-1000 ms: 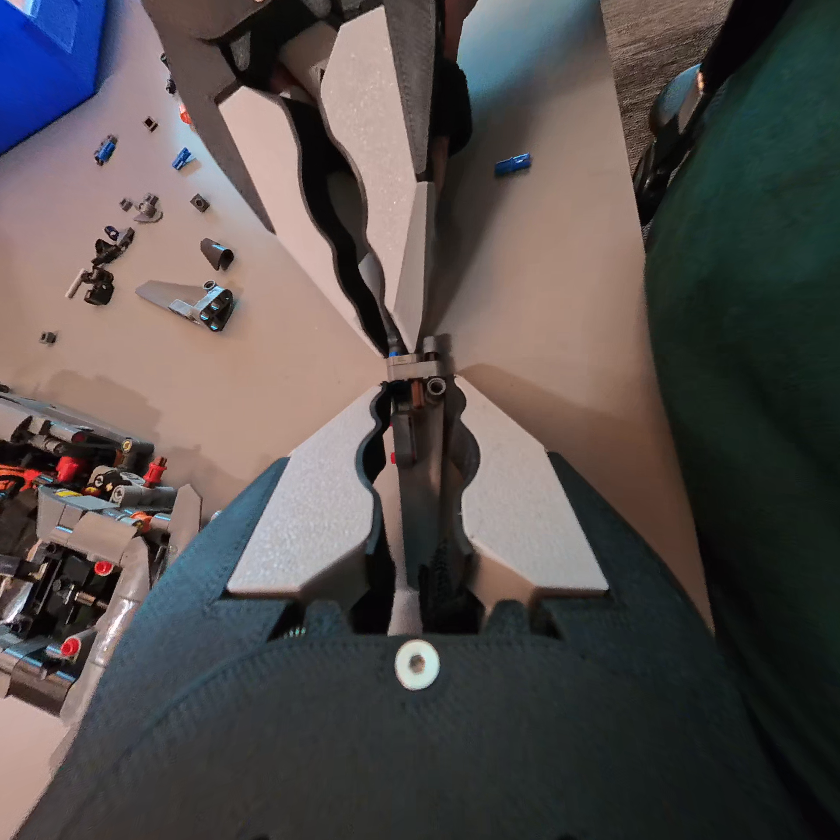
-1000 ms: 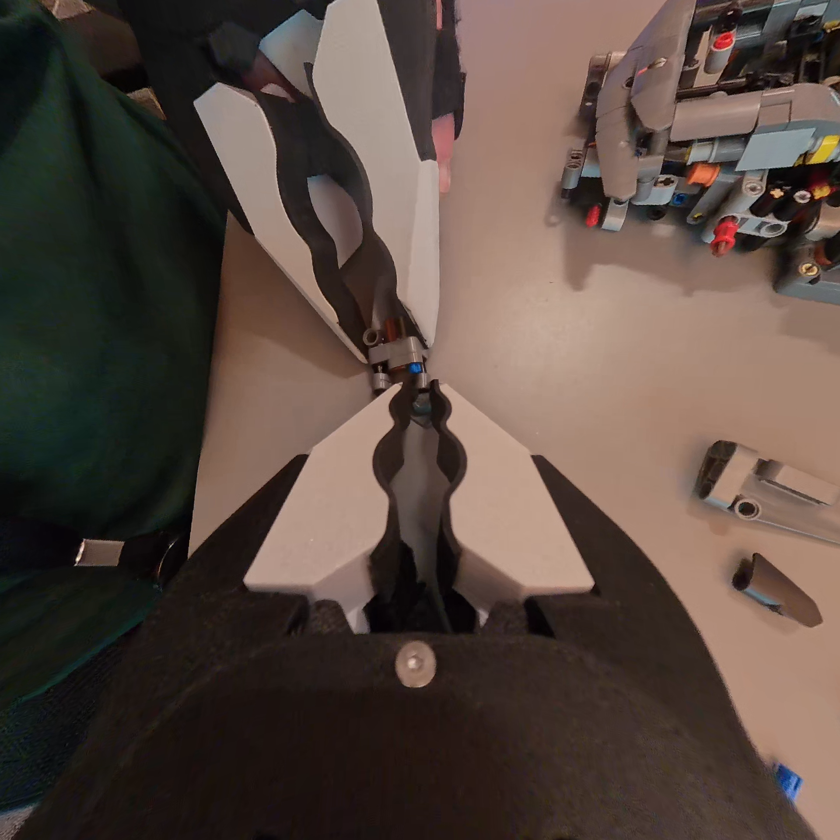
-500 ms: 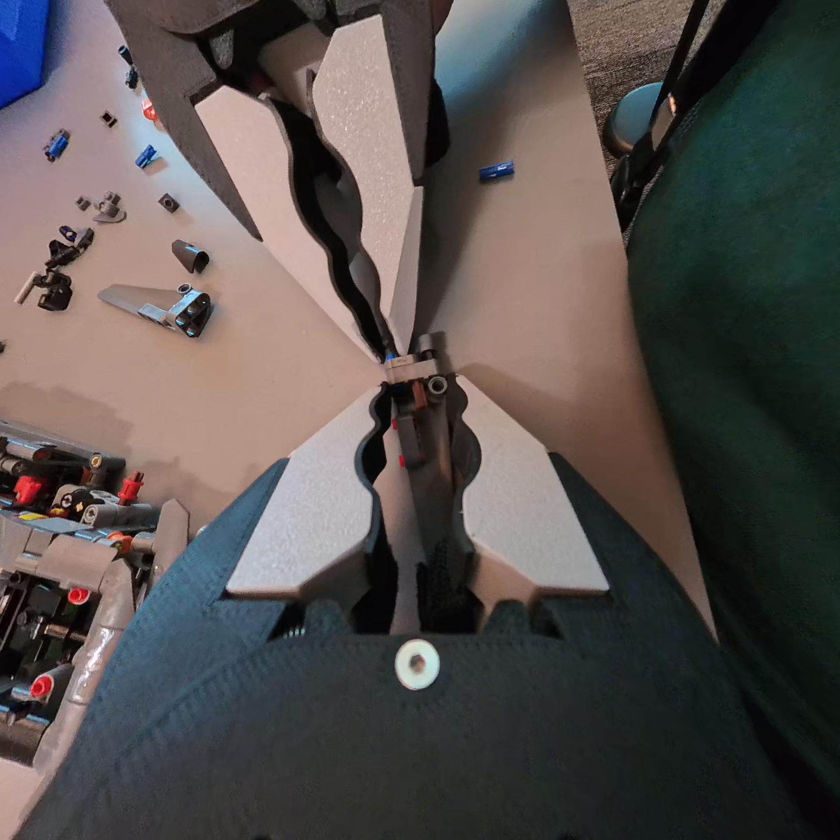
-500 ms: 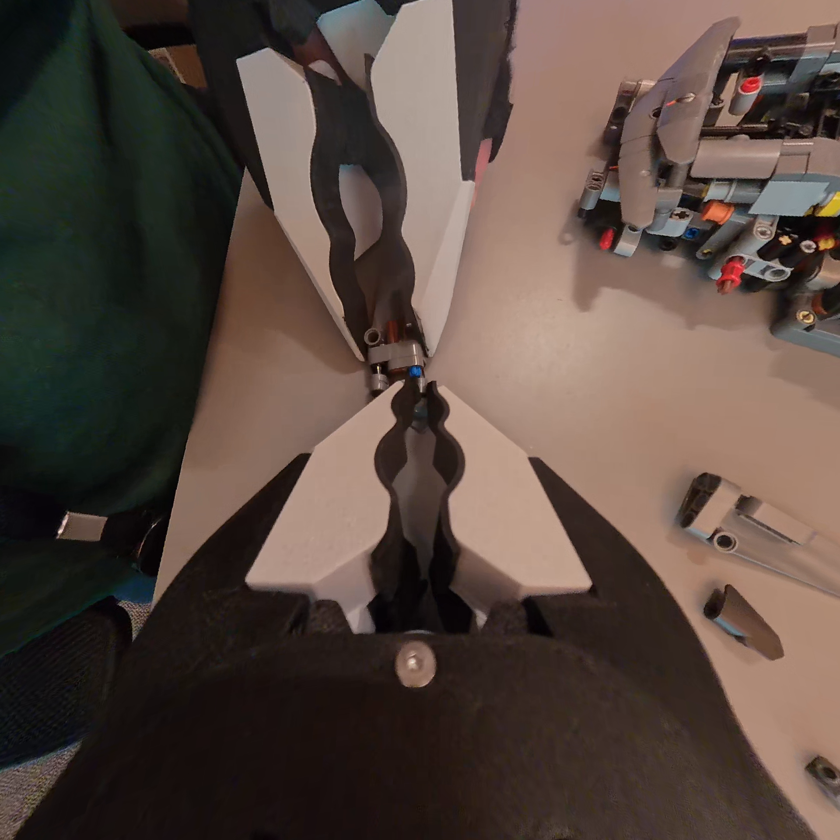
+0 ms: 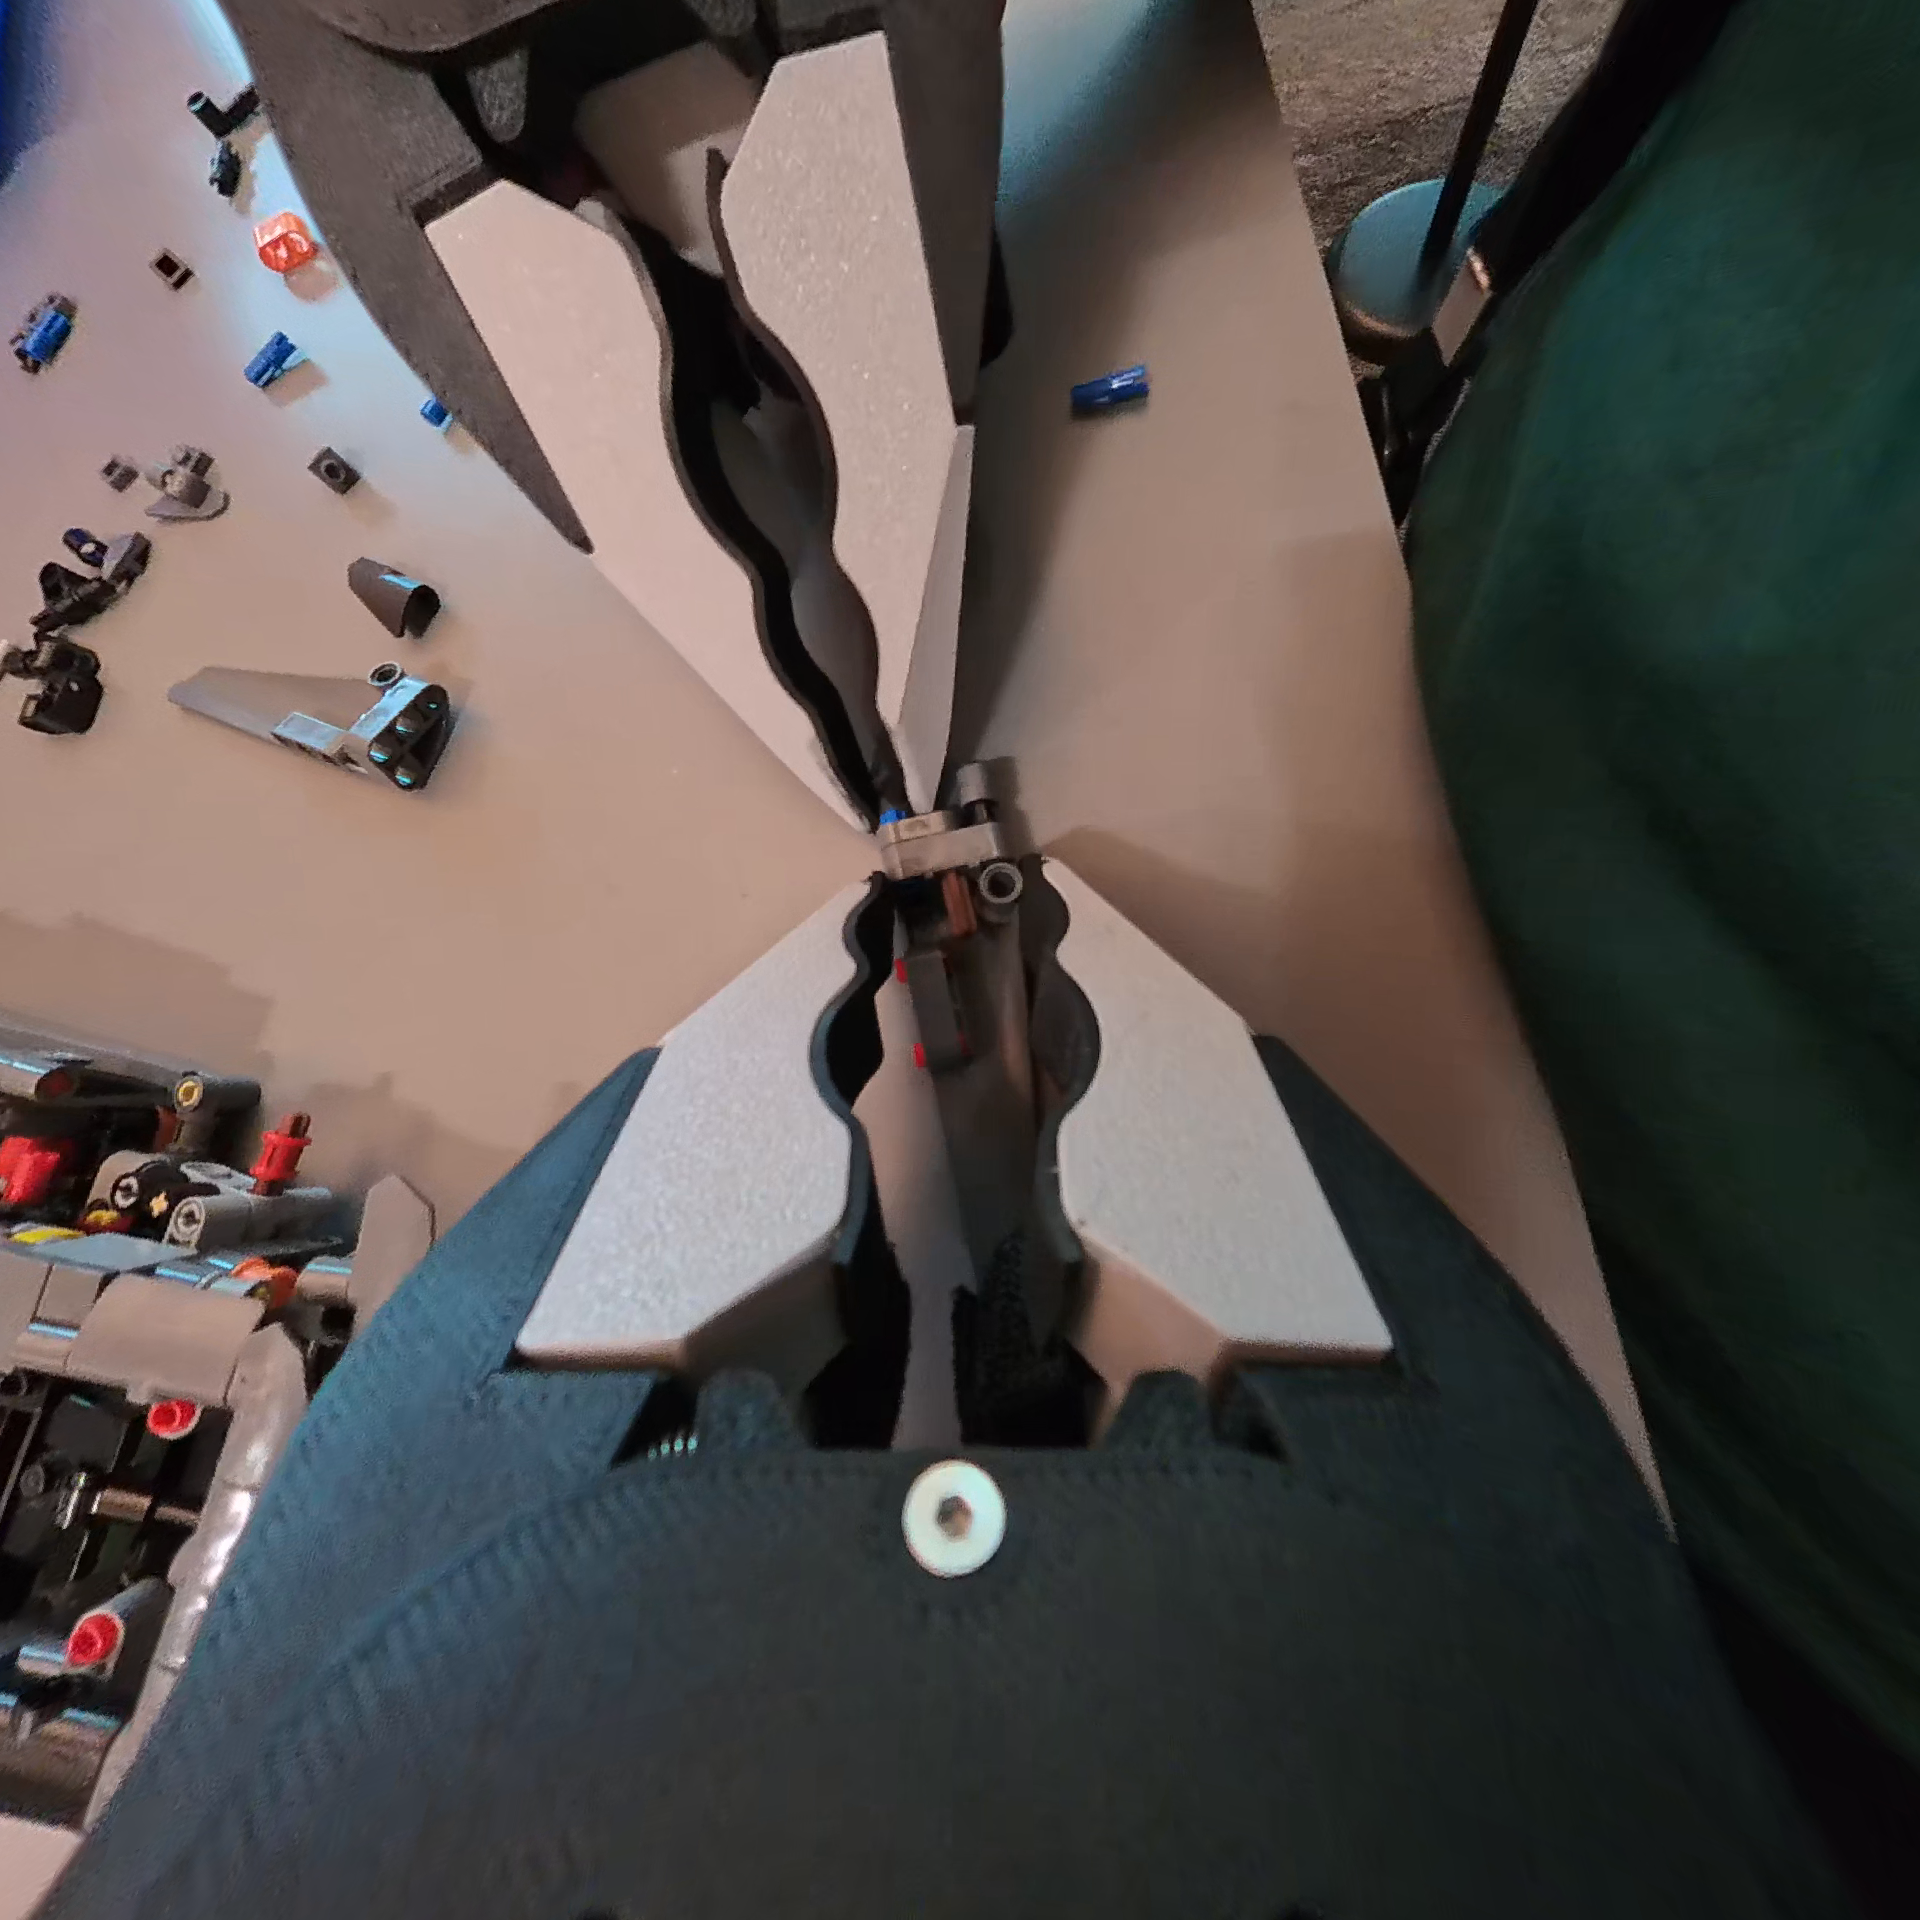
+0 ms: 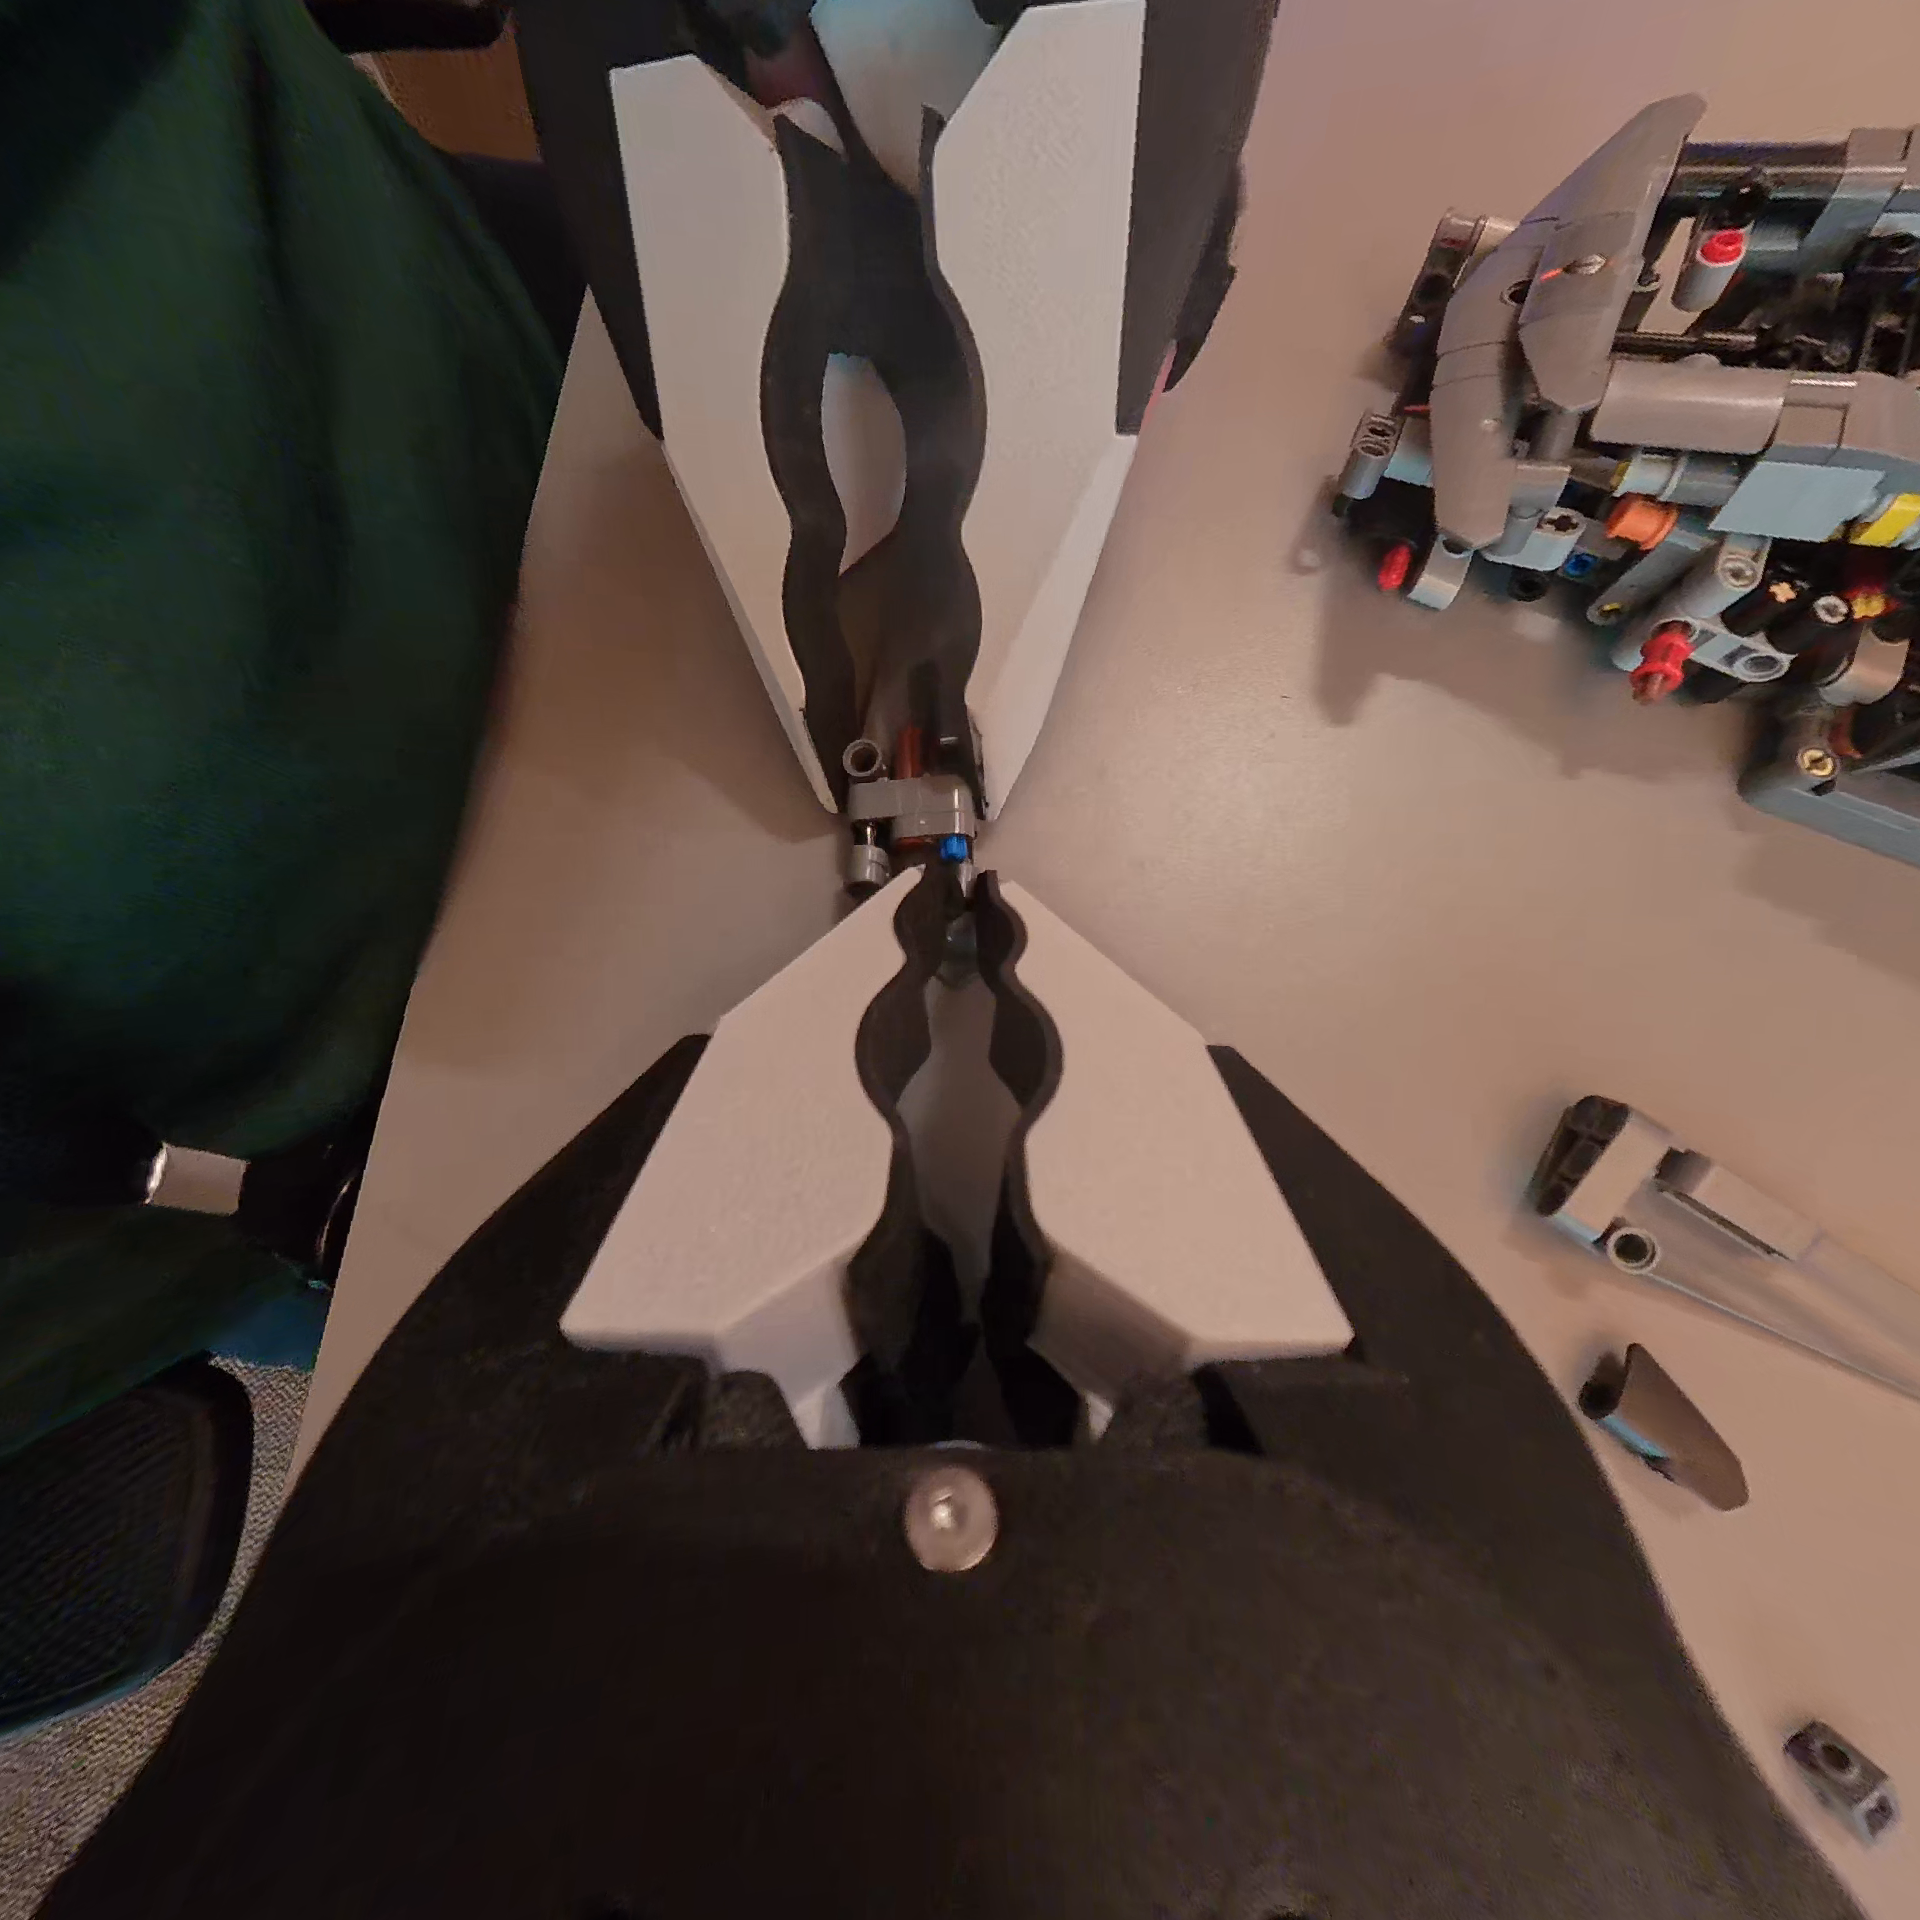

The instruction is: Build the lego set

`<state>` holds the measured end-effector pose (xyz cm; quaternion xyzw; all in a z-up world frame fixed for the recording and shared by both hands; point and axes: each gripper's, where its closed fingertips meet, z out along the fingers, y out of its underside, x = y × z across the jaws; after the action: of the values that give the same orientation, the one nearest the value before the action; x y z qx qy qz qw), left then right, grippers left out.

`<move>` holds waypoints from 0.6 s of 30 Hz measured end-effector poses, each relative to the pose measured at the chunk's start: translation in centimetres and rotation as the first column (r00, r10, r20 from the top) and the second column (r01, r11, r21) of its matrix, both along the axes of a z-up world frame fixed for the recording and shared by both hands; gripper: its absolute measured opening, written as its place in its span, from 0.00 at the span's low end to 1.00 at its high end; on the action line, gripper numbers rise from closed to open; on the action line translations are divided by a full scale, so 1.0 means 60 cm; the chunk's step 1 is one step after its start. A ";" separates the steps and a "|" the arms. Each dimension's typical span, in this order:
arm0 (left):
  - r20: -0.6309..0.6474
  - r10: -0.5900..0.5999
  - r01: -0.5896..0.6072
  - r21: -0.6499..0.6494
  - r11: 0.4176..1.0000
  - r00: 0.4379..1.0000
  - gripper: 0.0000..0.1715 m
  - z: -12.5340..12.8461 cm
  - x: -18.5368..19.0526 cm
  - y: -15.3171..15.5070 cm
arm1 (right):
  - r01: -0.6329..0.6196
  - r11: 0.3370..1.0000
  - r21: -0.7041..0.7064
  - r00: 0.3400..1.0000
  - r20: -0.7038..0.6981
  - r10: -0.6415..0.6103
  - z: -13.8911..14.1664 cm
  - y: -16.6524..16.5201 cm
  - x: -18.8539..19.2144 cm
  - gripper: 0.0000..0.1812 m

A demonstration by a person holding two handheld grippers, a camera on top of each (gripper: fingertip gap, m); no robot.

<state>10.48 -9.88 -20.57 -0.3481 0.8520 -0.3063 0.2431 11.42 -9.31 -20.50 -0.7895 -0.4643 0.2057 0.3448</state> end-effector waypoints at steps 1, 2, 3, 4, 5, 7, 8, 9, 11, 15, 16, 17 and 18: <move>-0.005 -0.004 0.004 -0.006 1.000 1.000 0.13 0.000 0.000 -0.001 | -0.002 1.000 0.004 1.000 0.002 0.002 0.000 0.000 0.000 0.02; -0.007 -0.010 0.010 -0.014 1.000 1.000 0.13 0.000 0.000 -0.001 | -0.007 1.000 0.009 1.000 0.005 0.007 0.000 0.000 0.000 0.02; -0.009 -0.016 0.016 -0.023 1.000 1.000 0.13 0.000 0.001 -0.002 | -0.013 1.000 0.013 1.000 0.007 0.013 0.000 0.000 0.000 0.02; -0.010 -0.021 0.021 -0.031 0.999 1.000 0.13 0.000 0.001 -0.003 | -0.022 1.000 0.017 1.000 0.009 0.022 0.000 -0.001 0.000 0.02; -0.010 -0.028 0.027 -0.031 0.999 1.000 0.13 0.000 0.000 -0.003 | -0.028 0.999 0.022 1.000 0.011 0.028 0.000 -0.001 0.000 0.02; -0.013 -0.038 0.038 -0.037 0.999 0.999 0.14 0.000 0.000 -0.005 | -0.039 0.999 0.027 0.999 0.013 0.039 0.000 -0.002 -0.001 0.02; -0.014 -0.044 0.043 -0.036 0.998 0.999 0.13 -0.001 0.000 -0.006 | -0.044 0.999 0.029 0.999 0.014 0.044 0.000 -0.003 -0.001 0.02; -0.019 -0.053 0.053 -0.042 0.998 0.998 0.14 -0.001 0.001 -0.007 | -0.048 0.998 0.028 0.999 0.014 0.048 0.000 -0.003 -0.001 0.02; -0.026 -0.072 0.071 -0.046 0.996 0.997 0.14 -0.001 0.001 -0.011 | -0.065 0.998 0.027 0.998 0.014 0.065 0.000 -0.005 -0.002 0.02; -0.043 -0.099 0.096 -0.062 0.993 0.994 0.15 -0.002 -0.001 -0.020 | -0.092 0.996 0.021 0.996 0.010 0.091 -0.001 -0.012 -0.006 0.02; -0.046 -0.102 0.099 -0.067 0.993 0.994 0.15 -0.002 0.000 -0.021 | -0.094 0.995 0.024 0.996 0.011 0.094 0.000 -0.013 -0.006 0.02; -0.057 -0.101 0.096 -0.078 0.992 0.993 0.15 -0.002 0.001 -0.021 | -0.093 0.995 0.020 0.996 0.009 0.093 0.000 -0.013 -0.006 0.02; -0.071 -0.099 0.094 -0.080 0.992 0.992 0.15 -0.002 0.001 -0.022 | -0.090 0.996 0.015 0.996 0.006 0.090 0.000 -0.013 -0.006 0.02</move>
<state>10.52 -11.20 -20.68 -0.3268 0.8641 -0.3367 0.1823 11.07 -10.10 -20.51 -0.7656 -0.5019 0.2153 0.3400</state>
